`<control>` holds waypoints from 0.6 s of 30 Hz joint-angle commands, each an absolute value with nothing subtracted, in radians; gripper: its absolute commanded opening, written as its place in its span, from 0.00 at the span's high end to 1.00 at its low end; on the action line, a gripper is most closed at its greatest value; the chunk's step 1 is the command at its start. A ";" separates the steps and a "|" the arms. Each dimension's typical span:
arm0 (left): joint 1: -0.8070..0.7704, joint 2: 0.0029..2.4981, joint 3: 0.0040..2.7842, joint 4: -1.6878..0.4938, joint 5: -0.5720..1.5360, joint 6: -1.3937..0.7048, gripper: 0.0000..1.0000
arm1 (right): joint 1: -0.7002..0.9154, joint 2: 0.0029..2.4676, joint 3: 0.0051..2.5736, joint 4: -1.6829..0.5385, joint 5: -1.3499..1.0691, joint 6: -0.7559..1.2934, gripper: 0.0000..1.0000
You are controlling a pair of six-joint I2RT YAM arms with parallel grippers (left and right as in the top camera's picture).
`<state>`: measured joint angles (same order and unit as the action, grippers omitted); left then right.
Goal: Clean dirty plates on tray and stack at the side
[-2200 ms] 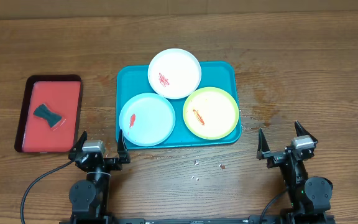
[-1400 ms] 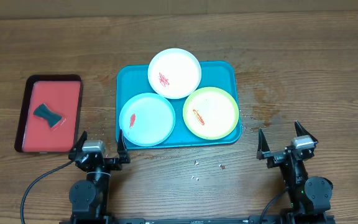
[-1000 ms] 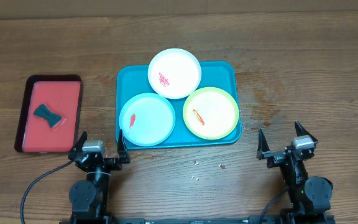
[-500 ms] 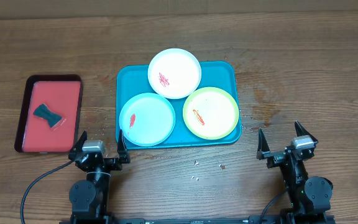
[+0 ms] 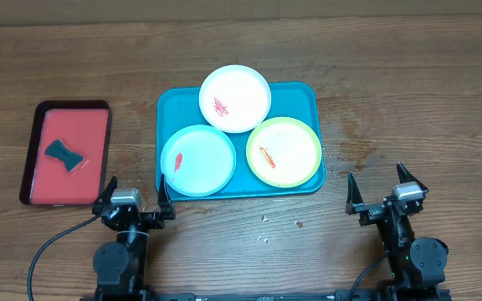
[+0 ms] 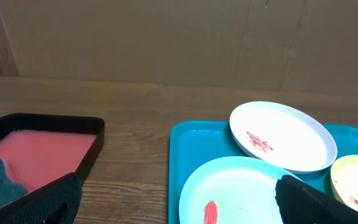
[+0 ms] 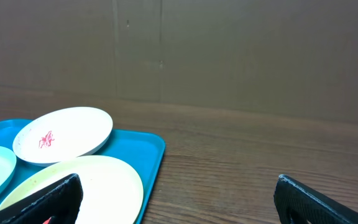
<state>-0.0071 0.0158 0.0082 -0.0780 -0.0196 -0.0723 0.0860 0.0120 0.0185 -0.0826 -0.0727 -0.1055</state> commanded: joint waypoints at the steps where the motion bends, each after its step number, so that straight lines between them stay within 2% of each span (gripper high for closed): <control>1: -0.012 0.006 0.005 -0.076 -0.022 -0.078 0.00 | 0.091 0.003 0.008 -0.078 -0.068 -0.102 0.00; 7: -0.012 0.006 0.005 -0.072 -0.009 -0.096 0.00 | 0.091 0.003 0.008 -0.078 -0.068 -0.102 0.00; 12: -0.012 0.006 0.005 0.002 0.386 -0.538 0.00 | 0.091 0.003 0.008 -0.078 -0.068 -0.102 0.00; 18: -0.012 0.006 0.005 0.129 0.386 -0.941 0.00 | 0.091 0.003 0.008 -0.078 -0.068 -0.102 0.00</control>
